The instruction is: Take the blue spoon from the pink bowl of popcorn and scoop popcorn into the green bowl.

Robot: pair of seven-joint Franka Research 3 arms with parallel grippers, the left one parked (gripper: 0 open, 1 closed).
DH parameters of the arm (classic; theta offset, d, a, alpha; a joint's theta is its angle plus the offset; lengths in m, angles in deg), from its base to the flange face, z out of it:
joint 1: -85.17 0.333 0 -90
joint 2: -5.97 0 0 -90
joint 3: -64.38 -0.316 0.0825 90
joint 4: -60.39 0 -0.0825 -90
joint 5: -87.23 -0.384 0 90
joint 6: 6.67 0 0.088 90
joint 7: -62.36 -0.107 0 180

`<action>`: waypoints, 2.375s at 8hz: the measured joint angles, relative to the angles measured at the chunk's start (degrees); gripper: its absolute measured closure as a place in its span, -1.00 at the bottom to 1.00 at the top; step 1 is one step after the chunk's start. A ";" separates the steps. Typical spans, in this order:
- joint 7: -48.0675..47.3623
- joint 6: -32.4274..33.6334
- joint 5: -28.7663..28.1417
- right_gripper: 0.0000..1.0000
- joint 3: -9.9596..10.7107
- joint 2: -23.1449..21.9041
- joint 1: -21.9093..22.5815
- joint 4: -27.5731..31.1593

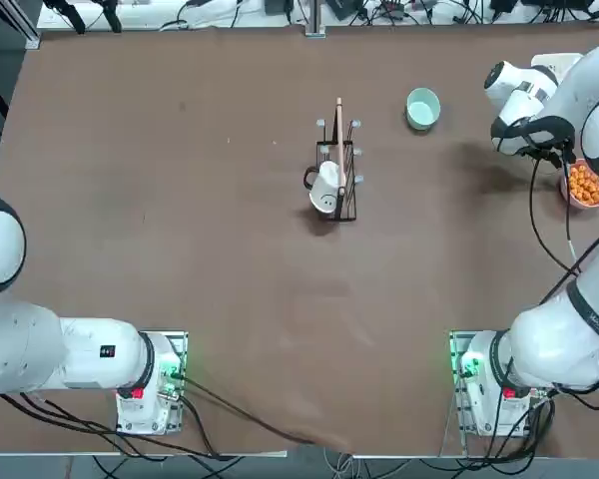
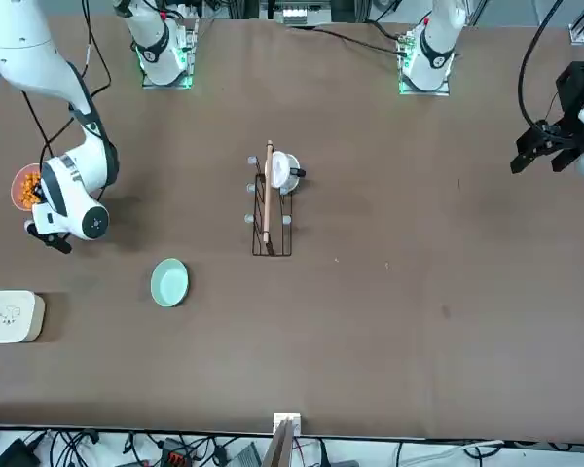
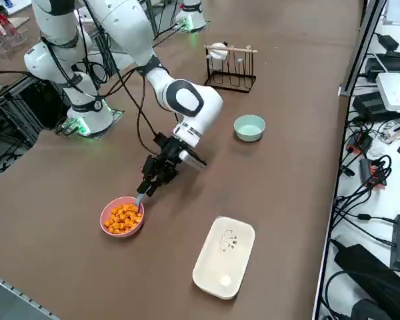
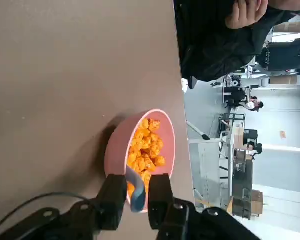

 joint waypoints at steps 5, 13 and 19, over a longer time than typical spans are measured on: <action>-0.10 1.41 0.02 0.76 0.00 0.05 0.44 -0.06; -0.12 6.54 0.50 0.76 -0.02 0.03 3.60 -0.82; -0.13 13.54 1.97 0.76 -0.05 0.00 7.49 -2.87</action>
